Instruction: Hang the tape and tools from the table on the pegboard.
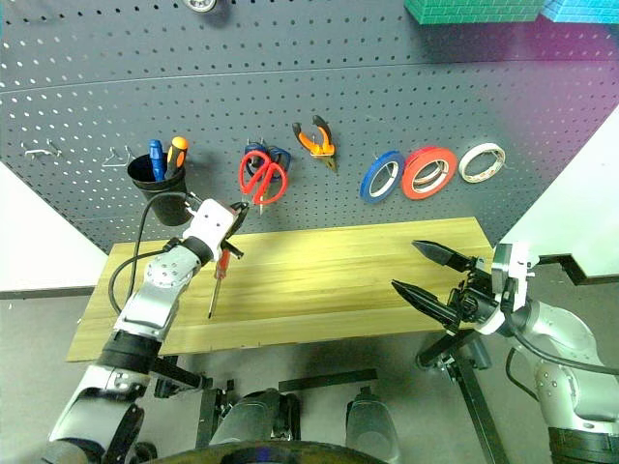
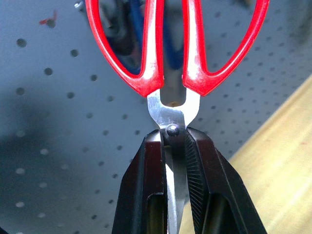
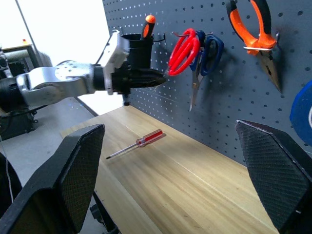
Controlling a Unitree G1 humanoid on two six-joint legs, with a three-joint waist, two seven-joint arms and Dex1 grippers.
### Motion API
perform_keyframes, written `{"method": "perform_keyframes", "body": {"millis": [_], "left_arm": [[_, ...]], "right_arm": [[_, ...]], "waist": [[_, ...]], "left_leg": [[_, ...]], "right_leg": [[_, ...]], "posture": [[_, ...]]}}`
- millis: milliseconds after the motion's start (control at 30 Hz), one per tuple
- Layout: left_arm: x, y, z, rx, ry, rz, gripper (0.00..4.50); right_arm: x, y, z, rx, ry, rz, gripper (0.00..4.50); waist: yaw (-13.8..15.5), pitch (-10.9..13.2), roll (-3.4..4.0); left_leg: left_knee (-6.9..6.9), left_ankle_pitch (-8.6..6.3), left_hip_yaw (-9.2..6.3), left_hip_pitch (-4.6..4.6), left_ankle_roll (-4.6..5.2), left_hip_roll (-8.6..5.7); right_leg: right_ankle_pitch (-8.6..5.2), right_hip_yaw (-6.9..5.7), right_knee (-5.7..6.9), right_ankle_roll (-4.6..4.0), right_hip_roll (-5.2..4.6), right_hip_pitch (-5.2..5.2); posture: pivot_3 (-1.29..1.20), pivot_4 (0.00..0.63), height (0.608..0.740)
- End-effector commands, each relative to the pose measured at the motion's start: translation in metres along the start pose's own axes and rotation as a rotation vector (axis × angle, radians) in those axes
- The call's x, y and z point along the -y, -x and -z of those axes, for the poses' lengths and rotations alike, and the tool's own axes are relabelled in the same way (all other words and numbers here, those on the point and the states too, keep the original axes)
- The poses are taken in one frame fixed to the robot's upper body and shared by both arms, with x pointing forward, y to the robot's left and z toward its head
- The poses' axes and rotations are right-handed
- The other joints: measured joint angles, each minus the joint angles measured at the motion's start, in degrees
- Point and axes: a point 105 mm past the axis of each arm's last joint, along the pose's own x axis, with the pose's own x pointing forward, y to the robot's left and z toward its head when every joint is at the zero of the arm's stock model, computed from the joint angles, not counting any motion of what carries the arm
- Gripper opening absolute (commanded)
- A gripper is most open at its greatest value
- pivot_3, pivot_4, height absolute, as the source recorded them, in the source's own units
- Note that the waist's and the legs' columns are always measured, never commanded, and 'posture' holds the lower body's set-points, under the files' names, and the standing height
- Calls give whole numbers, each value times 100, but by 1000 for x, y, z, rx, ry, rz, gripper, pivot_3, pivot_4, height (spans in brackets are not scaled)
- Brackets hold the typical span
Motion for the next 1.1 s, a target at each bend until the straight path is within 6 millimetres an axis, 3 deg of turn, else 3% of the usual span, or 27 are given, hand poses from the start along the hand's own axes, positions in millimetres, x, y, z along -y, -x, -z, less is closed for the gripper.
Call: {"method": "perform_keyframes", "body": {"millis": [33,400,700,867,1100], "left_arm": [[-9,-5,-6,36,40,-32,943],[8,12,-1,41,65,49,4436],[1,50,18,-30,116,11,4479],[-6,75,46,-163,282,-93,4479],[-13,79,78,-328,442,-194,4479]], "right_arm": [[2,0,-9,35,39,2,4500],[7,4,-5,30,46,2,4500],[8,6,-3,27,43,-21,4500],[0,9,-1,9,27,-85,4500],[-2,2,14,-44,49,-118,4500]], "waist": [[-9,0,0],[-15,3,-4],[-10,4,-2],[-7,5,-2],[14,11,-13]], "left_leg": [[0,-1,0,0,2,0],[-2,-3,3,-8,4,0],[-4,-4,3,-8,4,0],[-5,-6,3,-8,7,0],[-4,-6,3,-7,7,-1]], "right_leg": [[0,0,-1,0,0,0],[0,0,-3,0,-4,-6],[-1,1,-4,-1,-7,-8],[-2,1,-7,-3,-8,-6],[-6,1,-8,-10,-9,-5]], "posture": [[-166,65,740],[-155,67,740],[-137,70,740],[-127,75,740],[-115,80,740]]}}
